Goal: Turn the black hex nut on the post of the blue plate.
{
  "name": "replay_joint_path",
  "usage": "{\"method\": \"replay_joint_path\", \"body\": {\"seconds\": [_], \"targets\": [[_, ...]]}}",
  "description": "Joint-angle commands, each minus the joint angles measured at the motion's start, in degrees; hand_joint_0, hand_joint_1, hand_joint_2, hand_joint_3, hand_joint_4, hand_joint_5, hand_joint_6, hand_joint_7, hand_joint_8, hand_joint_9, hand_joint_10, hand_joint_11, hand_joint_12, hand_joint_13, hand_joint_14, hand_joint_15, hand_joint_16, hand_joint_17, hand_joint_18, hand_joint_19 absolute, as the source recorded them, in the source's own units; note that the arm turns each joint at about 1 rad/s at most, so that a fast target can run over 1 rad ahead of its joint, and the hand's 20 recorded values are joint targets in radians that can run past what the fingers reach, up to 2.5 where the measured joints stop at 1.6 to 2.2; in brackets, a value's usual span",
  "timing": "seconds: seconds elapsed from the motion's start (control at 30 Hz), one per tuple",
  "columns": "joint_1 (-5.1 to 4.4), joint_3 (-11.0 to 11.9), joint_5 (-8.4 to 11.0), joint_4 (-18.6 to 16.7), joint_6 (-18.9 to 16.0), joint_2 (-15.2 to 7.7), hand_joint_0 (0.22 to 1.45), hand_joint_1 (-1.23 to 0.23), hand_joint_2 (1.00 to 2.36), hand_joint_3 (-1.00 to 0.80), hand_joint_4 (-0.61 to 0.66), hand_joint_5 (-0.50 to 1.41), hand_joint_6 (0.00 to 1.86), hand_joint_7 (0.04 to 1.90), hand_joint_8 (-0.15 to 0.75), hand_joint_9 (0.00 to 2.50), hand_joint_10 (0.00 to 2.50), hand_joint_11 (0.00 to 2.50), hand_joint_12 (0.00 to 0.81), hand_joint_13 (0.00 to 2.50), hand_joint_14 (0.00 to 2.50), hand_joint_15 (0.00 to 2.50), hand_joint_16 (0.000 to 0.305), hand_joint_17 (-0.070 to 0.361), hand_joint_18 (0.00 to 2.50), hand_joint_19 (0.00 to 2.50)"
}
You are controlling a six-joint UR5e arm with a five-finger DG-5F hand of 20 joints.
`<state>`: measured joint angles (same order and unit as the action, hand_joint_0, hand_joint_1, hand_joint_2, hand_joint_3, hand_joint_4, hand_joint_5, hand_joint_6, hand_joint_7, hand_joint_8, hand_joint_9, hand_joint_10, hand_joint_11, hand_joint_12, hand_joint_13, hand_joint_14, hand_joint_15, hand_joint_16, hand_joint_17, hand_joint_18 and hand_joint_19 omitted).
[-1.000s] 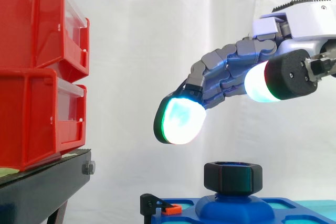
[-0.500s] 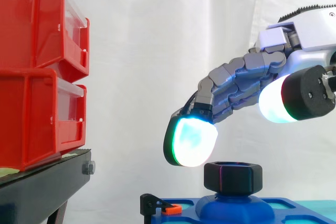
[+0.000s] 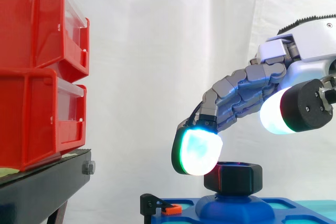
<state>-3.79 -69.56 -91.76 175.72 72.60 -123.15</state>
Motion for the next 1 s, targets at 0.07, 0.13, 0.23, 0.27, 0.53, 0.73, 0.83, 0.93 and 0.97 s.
{"method": "replay_joint_path", "body": {"seconds": [0.07,0.13,0.23,0.27,0.53,0.73,0.83,0.93,0.97], "targets": [[0.27,-0.05,0.0,0.5,0.0,0.01,0.49,-0.42,1.0,-0.5,0.18,-0.2,0.5,0.76,0.228,0.3,0.0,0.0,0.351,0.15,0.0,0.0,0.053,0.119,0.0,0.03],[0.45,-0.05,-0.09,0.59,0.0,0.01,0.49,-0.42,1.0,-0.5,0.18,-0.2,0.5,0.76,0.228,0.3,0.0,0.0,0.351,0.15,0.0,0.0,0.053,0.119,0.0,0.03],[0.54,-0.05,0.0,0.59,0.0,0.01,0.49,-0.42,1.0,-0.5,0.18,-0.2,0.5,0.76,0.228,0.3,0.0,0.0,0.351,0.15,0.0,0.0,0.053,0.119,0.0,0.02],[0.71,-0.05,-0.26,0.68,0.0,0.01,0.49,-0.42,1.0,-0.5,0.18,-0.2,0.5,0.76,0.228,0.3,0.0,0.0,0.351,0.15,0.0,0.0,0.053,0.119,0.0,0.03],[1.5,-0.05,-0.96,0.77,0.0,0.01,0.49,-0.42,1.0,-0.5,0.18,-0.2,0.5,0.76,0.228,0.3,0.0,0.0,0.351,0.15,0.0,0.0,0.053,0.12,0.0,0.03],[2.47,-0.05,-2.72,0.94,0.0,0.01,0.49,-0.42,1.0,-0.5,0.18,-0.2,0.5,0.76,0.228,0.3,0.0,0.0,0.351,0.15,0.0,0.0,0.053,0.12,0.0,0.03],[2.91,-0.05,-3.51,0.94,0.0,0.01,0.49,-0.42,1.0,-0.5,0.18,-0.2,0.5,0.76,0.229,0.3,0.0,0.0,0.351,0.15,0.0,0.0,0.053,0.12,0.0,0.03],[3.52,-0.05,-4.39,0.94,0.0,0.01,0.49,-0.42,1.0,-0.5,0.18,-0.2,0.5,0.76,0.229,0.3,0.0,0.0,0.351,0.15,0.0,0.0,0.053,0.12,0.0,0.02],[3.88,-0.05,-4.92,0.94,0.0,0.01,0.49,-0.42,1.0,-0.5,0.18,-0.2,0.5,0.75,0.229,0.3,0.0,0.0,0.351,0.15,0.0,0.0,0.053,0.12,0.0,0.03]]}}
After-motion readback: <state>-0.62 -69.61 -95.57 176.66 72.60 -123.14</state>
